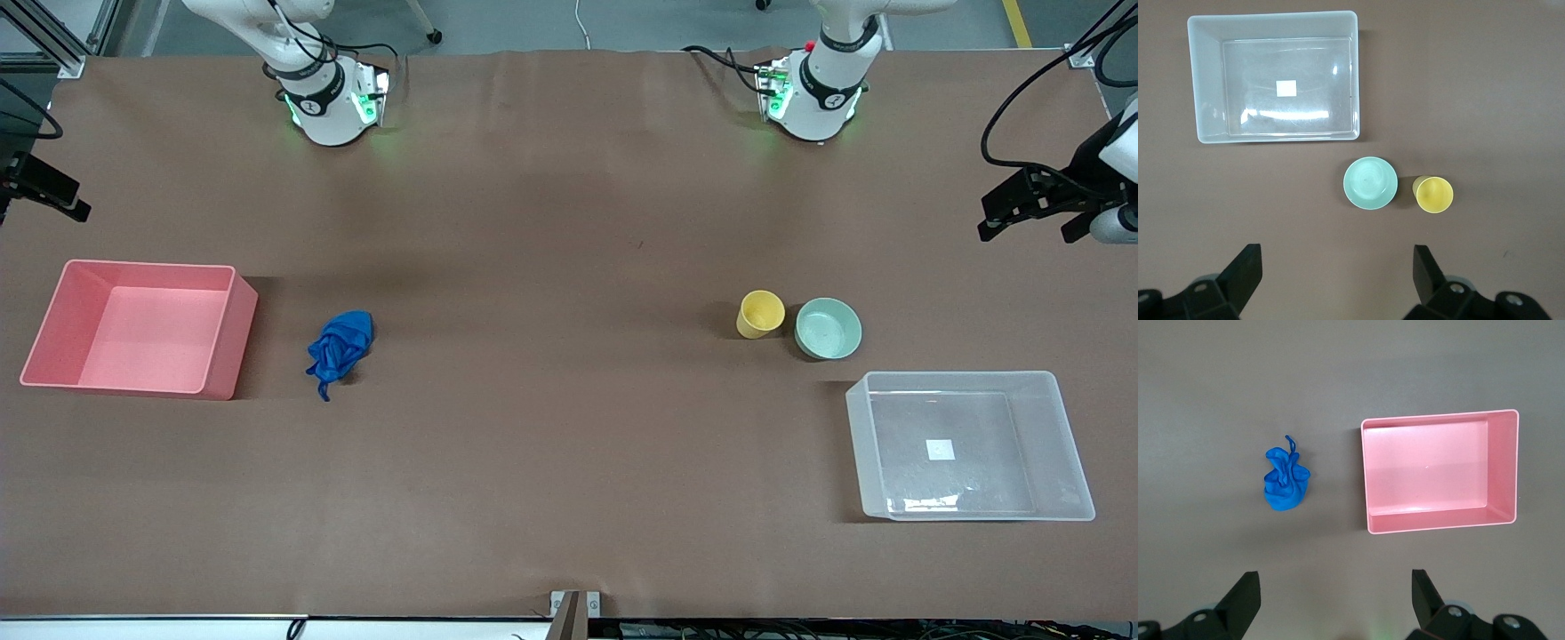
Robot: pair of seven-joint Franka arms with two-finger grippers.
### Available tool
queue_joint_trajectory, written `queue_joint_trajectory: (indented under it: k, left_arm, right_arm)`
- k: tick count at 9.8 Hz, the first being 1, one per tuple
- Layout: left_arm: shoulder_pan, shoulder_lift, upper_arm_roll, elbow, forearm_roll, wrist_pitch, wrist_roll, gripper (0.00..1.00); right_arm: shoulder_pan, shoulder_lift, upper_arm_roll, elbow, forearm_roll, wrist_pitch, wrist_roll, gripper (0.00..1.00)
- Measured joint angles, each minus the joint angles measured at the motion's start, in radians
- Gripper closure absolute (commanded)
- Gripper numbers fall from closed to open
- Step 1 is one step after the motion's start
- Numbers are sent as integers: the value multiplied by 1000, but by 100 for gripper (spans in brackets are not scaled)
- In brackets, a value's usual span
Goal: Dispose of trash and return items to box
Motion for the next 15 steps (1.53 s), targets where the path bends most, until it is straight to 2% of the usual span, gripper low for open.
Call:
queue_joint_trajectory:
  k: [7,9,11,15]
  left_arm:
    - [-5,5,-1,-6,0,-3,-1,0]
    - [-5,19,1,-50,0,27,0,0]
    - [-5,30,1,-172,0,173,0,0]
    - [-5,109,5,-507,0,582,0,1]
  right_arm:
    - [0,0,0,0,0,0,0,0]
    - [0,1,0,-1,0,0,0,0]
    - [9,18,1,-20,2,18,0,0]
    - [98,172,2,-218,2,315,23,0]
